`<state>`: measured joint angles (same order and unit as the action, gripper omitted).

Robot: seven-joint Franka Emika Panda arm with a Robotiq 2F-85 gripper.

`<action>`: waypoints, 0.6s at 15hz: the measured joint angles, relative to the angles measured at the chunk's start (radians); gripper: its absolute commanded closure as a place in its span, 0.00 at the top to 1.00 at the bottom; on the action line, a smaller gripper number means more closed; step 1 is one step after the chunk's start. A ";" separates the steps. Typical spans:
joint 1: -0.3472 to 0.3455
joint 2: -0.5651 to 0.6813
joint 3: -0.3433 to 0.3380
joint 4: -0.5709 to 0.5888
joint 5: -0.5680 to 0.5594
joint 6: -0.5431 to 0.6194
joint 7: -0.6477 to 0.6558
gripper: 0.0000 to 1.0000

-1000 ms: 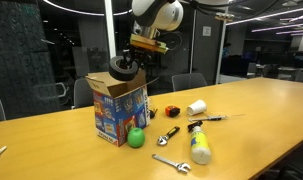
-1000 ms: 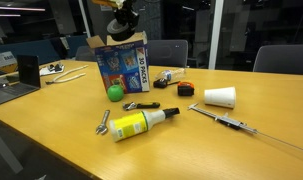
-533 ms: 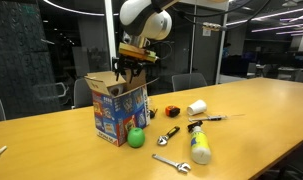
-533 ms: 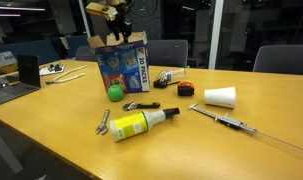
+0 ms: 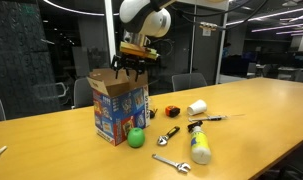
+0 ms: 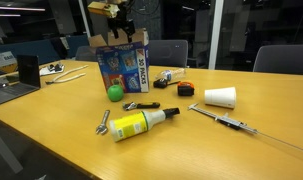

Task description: Put the black masking tape into the box.

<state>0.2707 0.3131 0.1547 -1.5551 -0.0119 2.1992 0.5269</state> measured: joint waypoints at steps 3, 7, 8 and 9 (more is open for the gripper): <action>0.000 -0.023 -0.025 0.055 -0.077 -0.159 0.000 1.00; -0.004 -0.106 -0.061 0.070 -0.171 -0.340 0.000 1.00; -0.010 -0.137 -0.067 0.061 -0.186 -0.379 0.000 1.00; -0.019 -0.170 -0.072 0.044 -0.195 -0.411 0.000 1.00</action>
<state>0.2519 0.1431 0.0831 -1.5115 -0.2073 1.7883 0.5271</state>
